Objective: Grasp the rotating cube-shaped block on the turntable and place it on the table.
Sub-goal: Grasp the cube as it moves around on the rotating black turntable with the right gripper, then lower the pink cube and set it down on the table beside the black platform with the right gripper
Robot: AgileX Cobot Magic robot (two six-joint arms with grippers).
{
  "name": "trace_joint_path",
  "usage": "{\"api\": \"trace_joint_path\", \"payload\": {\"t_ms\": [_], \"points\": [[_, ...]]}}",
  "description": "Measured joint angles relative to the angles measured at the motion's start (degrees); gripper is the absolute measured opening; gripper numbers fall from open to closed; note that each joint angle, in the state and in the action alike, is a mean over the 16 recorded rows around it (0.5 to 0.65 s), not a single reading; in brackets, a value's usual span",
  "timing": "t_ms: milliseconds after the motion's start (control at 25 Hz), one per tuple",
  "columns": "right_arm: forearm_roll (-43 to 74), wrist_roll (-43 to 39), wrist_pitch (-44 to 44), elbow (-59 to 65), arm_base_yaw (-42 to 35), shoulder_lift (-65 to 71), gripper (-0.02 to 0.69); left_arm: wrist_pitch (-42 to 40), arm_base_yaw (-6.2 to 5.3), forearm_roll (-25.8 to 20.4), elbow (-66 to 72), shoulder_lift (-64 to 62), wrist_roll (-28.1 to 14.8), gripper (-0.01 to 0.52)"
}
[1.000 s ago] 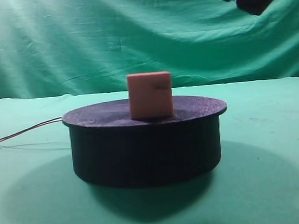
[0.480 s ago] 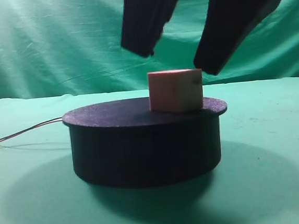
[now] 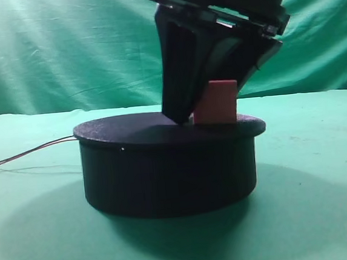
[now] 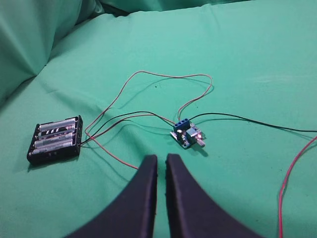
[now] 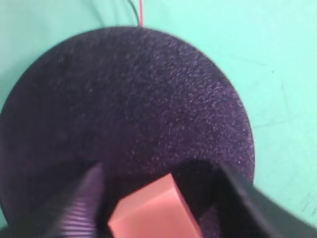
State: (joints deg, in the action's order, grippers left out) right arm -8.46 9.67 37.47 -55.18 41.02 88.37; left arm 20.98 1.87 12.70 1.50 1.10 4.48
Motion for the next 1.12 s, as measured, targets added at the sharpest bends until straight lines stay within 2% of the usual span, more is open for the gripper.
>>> {"api": "trace_joint_path", "payload": {"t_ms": [280, 640, 760, 920, 1120], "points": [[3.55, -6.18, 4.71, 2.64, -7.26, -7.17, 0.278, 0.00, 0.00, 0.00, 0.00, 0.00, 0.00, 0.000], [0.44, -6.78, -0.46, 14.27, -13.84, -10.11, 0.259, 0.00, 0.00, 0.00, 0.00, 0.00, 0.00, 0.000], [-1.40, -6.14, -2.85, 16.94, -14.22, -8.95, 0.300, 0.00, 0.00, 0.00, 0.00, 0.00, 0.00, 0.000], [-3.62, -5.19, -4.49, 18.12, -14.24, -7.30, 0.402, 0.00, 0.00, 0.00, 0.00, 0.00, 0.00, 0.000], [-4.54, -4.46, -2.24, 16.01, -14.25, -6.10, 0.519, 0.00, 0.00, 0.00, 0.00, 0.00, 0.00, 0.000]]}}
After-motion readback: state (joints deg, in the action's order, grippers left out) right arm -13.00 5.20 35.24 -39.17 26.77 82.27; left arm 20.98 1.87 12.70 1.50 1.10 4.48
